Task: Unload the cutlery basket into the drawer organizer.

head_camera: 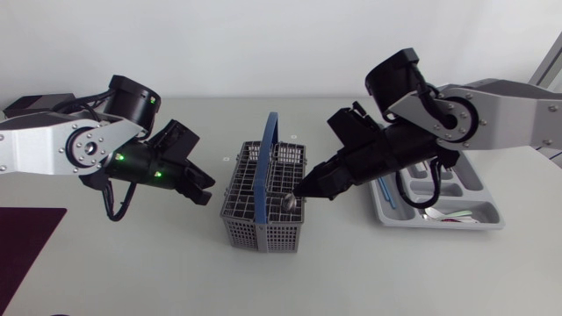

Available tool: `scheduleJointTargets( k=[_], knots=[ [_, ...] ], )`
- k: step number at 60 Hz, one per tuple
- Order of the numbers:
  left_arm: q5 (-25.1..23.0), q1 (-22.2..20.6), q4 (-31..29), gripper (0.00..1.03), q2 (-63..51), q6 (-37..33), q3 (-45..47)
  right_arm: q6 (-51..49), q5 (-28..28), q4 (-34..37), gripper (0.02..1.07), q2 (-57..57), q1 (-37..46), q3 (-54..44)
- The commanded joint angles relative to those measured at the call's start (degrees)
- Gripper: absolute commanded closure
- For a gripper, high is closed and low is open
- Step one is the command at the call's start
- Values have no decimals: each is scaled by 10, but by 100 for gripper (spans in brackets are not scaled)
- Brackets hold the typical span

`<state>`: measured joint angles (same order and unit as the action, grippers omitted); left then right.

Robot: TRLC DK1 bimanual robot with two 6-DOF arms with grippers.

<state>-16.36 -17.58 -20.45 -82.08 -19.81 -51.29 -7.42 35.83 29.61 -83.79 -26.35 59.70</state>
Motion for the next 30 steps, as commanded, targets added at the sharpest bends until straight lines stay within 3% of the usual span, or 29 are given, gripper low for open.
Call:
scheduleJointTargets(
  k=[1,16,30],
  knots=[
    [0,-6,2,74,14,-15,21,21,-4,5,53,-23,-13,14],
    [0,-12,2,74,30,-15,35,22,-15,11,54,-34,-27,14],
    [0,-21,2,74,37,-14,42,19,-18,8,69,-68,-32,23]
  ],
)
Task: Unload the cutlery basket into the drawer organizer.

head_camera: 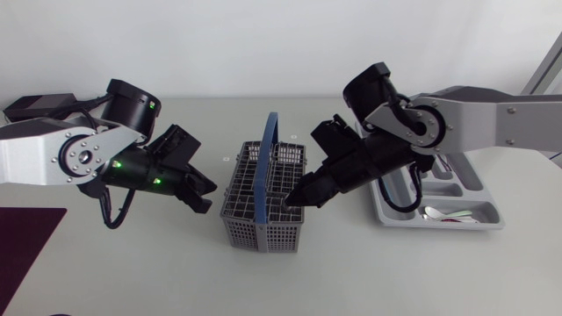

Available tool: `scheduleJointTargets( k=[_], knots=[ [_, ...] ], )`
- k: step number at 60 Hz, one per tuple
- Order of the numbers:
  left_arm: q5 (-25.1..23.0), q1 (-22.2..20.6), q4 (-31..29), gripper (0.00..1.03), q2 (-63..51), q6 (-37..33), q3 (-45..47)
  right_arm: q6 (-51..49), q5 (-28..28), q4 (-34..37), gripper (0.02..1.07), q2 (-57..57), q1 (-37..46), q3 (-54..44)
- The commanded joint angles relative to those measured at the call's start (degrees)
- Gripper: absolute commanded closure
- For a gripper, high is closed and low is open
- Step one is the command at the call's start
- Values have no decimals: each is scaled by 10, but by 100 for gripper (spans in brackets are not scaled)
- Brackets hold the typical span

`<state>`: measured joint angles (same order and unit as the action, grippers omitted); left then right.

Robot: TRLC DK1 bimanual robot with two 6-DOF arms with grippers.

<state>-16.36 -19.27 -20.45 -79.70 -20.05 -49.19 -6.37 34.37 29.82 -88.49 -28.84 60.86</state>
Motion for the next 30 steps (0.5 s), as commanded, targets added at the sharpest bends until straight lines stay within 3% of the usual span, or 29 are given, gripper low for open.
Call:
scheduleJointTargets(
  k=[1,13,30],
  knots=[
    [0,-4,2,74,15,-11,21,8,-4,5,70,-23,-8,11],
    [0,-2,2,74,20,-13,26,5,-4,6,93,-27,-16,14],
    [0,-3,2,74,23,-13,27,1,-11,6,101,-27,-16,15]
  ],
)
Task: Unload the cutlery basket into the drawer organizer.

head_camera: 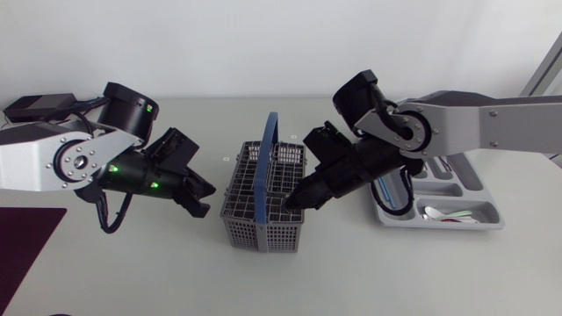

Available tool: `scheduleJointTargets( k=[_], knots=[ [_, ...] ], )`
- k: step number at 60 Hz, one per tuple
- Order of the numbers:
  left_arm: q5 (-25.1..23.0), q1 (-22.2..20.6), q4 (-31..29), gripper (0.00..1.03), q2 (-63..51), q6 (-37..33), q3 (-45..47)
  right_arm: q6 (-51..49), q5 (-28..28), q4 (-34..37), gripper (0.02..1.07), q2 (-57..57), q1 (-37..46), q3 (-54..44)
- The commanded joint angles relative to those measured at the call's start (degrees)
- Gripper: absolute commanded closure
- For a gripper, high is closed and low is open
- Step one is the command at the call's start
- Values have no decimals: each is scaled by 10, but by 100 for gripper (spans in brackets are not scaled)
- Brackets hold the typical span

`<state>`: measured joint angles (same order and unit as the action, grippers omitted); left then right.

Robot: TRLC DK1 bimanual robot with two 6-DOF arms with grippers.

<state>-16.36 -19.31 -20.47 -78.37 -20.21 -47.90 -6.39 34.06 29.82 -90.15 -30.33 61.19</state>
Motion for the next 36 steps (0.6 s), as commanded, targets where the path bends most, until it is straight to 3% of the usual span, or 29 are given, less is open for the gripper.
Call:
scheduleJointTargets(
  k=[1,20,36],
  knots=[
    [1,-3,3,74,9,-12,14,2,-8,6,101,-11,-1,12],
    [1,-4,3,74,14,-11,17,-2,5,36,101,45,4,21],
    [2,-6,2,74,22,-10,20,-3,59,44,101,75,4,20]
  ],
)
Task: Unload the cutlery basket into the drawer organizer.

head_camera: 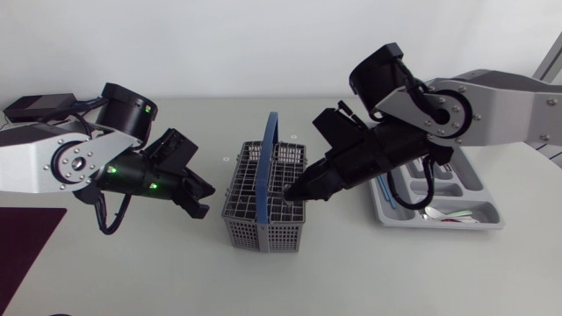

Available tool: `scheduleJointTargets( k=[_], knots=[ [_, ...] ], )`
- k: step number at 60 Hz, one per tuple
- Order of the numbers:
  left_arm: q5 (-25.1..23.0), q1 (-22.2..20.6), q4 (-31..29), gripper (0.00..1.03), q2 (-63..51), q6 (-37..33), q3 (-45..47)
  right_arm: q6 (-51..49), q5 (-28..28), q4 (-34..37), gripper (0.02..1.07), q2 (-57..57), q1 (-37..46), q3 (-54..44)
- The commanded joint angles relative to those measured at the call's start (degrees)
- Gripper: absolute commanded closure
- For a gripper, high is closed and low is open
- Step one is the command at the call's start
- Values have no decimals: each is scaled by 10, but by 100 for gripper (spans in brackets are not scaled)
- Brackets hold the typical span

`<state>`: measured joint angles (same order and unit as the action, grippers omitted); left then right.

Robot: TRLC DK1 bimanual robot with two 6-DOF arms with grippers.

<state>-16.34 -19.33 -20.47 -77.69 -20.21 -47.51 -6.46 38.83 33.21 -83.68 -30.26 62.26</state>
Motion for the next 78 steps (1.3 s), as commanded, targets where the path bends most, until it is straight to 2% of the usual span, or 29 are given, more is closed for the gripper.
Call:
scheduleJointTargets(
  k=[1,31,40,45,52,67,78],
  knots=[
    [2,-6,2,74,16,-9,17,-2,13,10,101,11,4,10],
    [10,-14,1,74,22,-5,20,-1,69,65,101,115,27,46],
    [10,-15,0,74,25,-4,20,-30,73,106,101,165,74,45],
    [13,-16,-2,74,27,-6,21,-70,46,145,101,193,121,39],
    [14,-16,-7,74,30,-8,18,-123,-46,169,101,210,183,1],
    [14,-29,-25,74,44,-10,20,-197,-164,128,101,181,286,-81],
    [14,-30,-40,74,67,-13,26,-227,-220,83,101,147,352,-110]
  ],
)
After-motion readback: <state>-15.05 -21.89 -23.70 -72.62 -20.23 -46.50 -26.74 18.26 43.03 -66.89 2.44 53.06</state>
